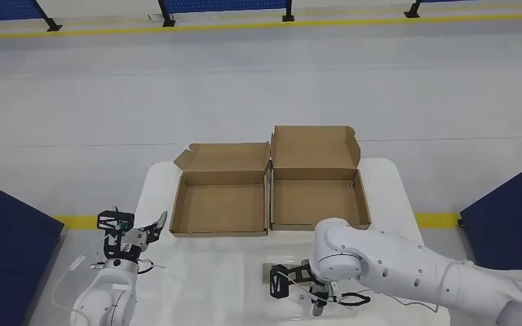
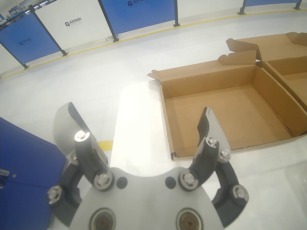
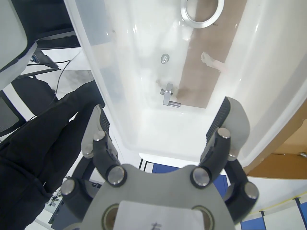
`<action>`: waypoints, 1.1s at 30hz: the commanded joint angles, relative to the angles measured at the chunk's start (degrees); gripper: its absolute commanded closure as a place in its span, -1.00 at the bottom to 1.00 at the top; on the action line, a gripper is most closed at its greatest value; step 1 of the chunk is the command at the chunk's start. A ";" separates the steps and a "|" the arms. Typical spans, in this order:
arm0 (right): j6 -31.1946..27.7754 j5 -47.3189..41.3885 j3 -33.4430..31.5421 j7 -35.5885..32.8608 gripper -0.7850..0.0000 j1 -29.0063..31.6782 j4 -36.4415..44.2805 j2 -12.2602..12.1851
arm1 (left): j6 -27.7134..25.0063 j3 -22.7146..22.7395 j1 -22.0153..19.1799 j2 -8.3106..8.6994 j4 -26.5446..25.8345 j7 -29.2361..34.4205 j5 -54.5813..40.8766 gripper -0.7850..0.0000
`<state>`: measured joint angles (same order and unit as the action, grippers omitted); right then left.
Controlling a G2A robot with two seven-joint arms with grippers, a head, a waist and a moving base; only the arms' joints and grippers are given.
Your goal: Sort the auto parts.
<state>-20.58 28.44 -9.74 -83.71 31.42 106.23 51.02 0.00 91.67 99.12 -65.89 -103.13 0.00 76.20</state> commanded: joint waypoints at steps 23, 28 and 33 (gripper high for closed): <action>0.43 5.84 -0.35 1.31 -1.00 5.24 -4.32 -0.60 | 0.00 0.00 0.00 0.00 0.00 0.00 0.00 -1.00; 0.38 5.88 -0.45 1.32 -1.00 5.20 -4.17 -0.61 | 0.00 0.00 0.00 0.00 0.00 0.00 0.00 -1.00; 0.44 6.65 -0.41 2.48 -1.00 6.11 -4.73 -0.60 | 0.00 0.00 0.00 0.00 0.00 0.00 0.00 -1.00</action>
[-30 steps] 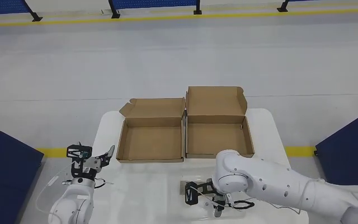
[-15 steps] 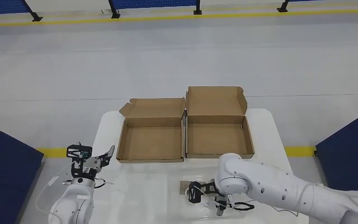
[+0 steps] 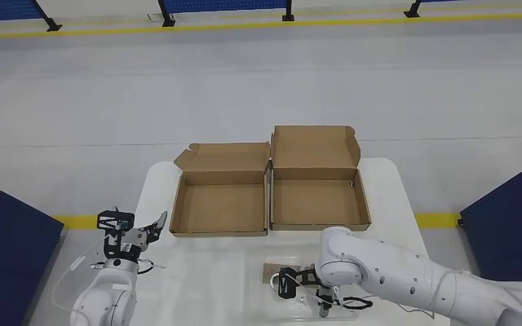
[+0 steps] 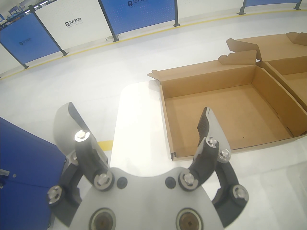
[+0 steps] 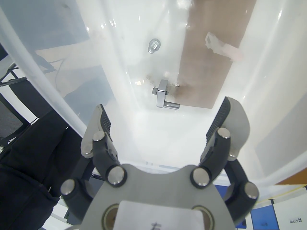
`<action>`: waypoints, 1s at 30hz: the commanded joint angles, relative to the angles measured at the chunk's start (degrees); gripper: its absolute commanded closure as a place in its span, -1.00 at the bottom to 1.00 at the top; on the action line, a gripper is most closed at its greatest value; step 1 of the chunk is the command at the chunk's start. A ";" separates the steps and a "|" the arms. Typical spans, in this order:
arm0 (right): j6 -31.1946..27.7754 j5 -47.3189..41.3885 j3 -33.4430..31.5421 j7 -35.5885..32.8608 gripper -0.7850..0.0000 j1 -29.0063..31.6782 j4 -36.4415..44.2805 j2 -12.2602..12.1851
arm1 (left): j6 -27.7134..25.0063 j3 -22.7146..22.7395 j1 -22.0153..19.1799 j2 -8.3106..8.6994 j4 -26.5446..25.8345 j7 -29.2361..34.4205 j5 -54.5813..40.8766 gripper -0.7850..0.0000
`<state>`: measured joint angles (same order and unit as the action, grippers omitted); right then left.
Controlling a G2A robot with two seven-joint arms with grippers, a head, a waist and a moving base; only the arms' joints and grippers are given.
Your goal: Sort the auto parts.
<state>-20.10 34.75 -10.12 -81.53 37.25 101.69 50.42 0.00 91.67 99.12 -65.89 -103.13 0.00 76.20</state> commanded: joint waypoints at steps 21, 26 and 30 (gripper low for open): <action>2.97 3.90 -4.53 -2.12 -1.00 3.17 4.85 -2.45 | 0.00 0.00 0.00 0.00 0.00 0.00 0.00 -1.00; 1.63 6.55 -3.95 -2.69 -1.00 4.51 6.45 -2.67 | 0.00 0.00 0.00 0.00 0.00 0.00 0.00 -1.00; 1.63 6.55 -3.95 -2.69 -1.00 4.51 6.45 -2.67 | 0.00 0.00 0.00 0.00 0.00 0.00 0.00 -1.00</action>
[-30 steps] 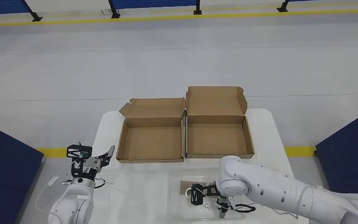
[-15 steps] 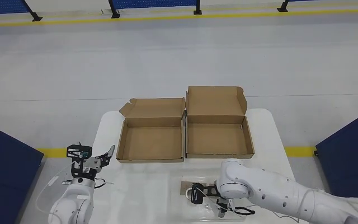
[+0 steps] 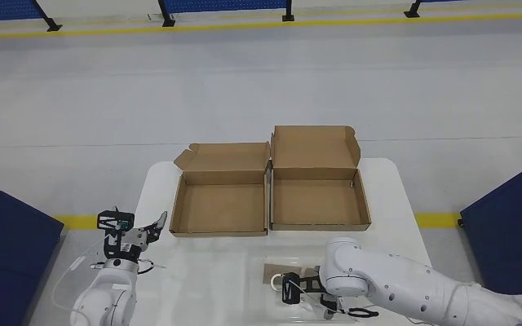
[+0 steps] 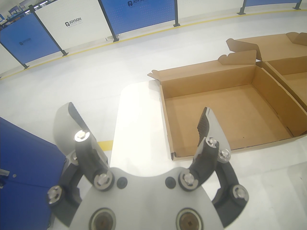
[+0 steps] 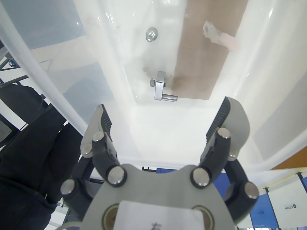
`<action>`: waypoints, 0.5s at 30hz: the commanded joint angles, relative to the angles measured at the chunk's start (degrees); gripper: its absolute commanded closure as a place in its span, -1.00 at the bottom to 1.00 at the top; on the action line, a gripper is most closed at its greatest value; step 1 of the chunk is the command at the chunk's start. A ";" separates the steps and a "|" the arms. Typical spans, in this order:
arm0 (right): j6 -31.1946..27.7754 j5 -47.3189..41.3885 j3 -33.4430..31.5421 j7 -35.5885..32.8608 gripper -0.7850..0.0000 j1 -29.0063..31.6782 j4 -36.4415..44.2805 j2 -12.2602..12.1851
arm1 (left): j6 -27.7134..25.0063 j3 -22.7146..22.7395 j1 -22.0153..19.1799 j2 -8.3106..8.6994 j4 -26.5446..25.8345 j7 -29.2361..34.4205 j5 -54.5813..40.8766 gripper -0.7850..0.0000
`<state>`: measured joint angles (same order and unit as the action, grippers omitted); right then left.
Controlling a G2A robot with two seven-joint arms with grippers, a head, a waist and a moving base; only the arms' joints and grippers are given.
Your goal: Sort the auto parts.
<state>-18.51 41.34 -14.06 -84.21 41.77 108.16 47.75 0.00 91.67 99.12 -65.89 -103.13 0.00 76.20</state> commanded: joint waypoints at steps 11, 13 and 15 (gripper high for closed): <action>0.62 4.13 0.20 3.12 -1.00 1.58 -0.63 0.42 | 0.00 0.00 0.00 0.00 0.00 0.00 0.00 -1.00; 1.22 5.83 0.30 3.20 -1.00 1.98 -0.78 0.57 | 0.00 0.00 0.00 0.00 0.00 0.00 0.00 -1.00; 2.07 7.11 0.43 2.90 -1.00 2.43 -0.87 0.77 | 0.00 0.00 0.00 0.00 0.00 0.00 0.00 -1.00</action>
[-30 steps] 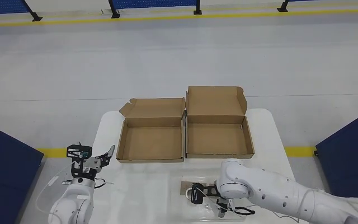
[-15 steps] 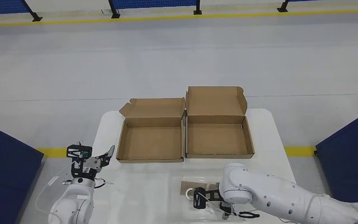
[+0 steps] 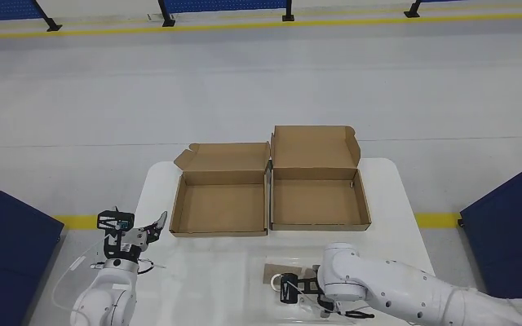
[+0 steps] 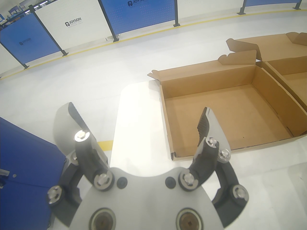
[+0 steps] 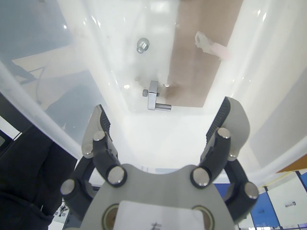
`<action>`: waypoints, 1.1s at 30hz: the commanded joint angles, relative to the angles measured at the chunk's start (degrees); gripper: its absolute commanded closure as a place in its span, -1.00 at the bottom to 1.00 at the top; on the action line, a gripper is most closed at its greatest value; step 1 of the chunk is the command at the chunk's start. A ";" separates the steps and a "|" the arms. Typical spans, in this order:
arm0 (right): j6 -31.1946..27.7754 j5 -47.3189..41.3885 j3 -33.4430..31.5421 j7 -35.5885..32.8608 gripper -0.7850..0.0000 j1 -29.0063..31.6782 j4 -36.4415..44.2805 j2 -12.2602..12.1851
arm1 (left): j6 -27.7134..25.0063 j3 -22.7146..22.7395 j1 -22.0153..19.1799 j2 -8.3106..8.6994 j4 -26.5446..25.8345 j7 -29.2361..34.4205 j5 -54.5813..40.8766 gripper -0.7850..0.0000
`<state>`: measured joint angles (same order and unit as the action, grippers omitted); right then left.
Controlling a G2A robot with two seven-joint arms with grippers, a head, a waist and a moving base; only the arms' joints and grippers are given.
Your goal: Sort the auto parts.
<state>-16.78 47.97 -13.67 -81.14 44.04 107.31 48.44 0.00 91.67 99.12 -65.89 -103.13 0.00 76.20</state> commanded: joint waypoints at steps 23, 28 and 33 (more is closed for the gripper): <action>3.51 5.84 -1.36 0.83 -1.00 2.75 0.14 0.09 | 0.00 0.00 0.00 0.00 0.00 0.00 0.00 -1.00; 3.44 6.32 -1.31 1.55 -1.00 3.01 0.02 0.10 | 0.00 0.00 0.00 0.00 0.00 0.00 0.00 -1.00; 2.83 8.09 -1.87 2.77 -0.62 4.19 -0.30 0.04 | 0.00 0.00 0.00 0.00 0.00 0.00 0.00 -1.00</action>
<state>-13.83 56.01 -15.36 -78.34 48.15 106.92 48.50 0.00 91.67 99.12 -65.89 -103.13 0.00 76.20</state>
